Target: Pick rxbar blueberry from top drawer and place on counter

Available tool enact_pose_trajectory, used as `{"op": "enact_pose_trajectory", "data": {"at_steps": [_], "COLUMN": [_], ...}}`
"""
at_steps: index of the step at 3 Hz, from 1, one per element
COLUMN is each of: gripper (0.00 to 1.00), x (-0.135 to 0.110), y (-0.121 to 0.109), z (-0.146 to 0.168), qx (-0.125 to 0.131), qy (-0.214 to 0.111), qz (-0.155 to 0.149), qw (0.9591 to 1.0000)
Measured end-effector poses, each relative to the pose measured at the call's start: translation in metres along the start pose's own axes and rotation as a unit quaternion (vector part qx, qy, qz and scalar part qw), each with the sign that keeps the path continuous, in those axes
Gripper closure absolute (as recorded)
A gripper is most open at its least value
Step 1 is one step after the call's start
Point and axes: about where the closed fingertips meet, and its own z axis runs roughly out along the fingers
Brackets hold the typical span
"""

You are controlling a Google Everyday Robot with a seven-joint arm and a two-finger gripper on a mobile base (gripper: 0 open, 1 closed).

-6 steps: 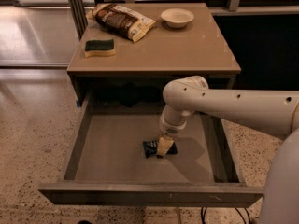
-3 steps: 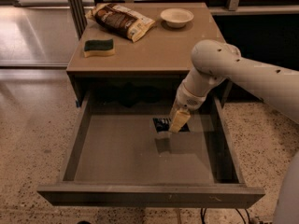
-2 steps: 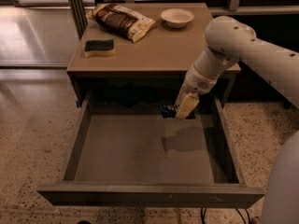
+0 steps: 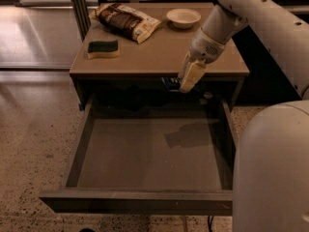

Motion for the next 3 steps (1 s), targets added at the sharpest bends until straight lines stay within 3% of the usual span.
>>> {"op": "enact_pose_trajectory", "data": {"at_steps": [1, 2, 3], "gripper": [1.00, 1.00, 1.00], "x": [-0.031, -0.052, -0.061], "y": [-0.021, -0.036, -0.054], "z": [-0.037, -0.053, -0.042], "qx": [0.037, 0.063, 0.073], "qy": [-0.016, -0.027, -0.019], "qz": [-0.024, -0.042, -0.048], "qw": [0.9989, 0.9967, 0.9960]}}
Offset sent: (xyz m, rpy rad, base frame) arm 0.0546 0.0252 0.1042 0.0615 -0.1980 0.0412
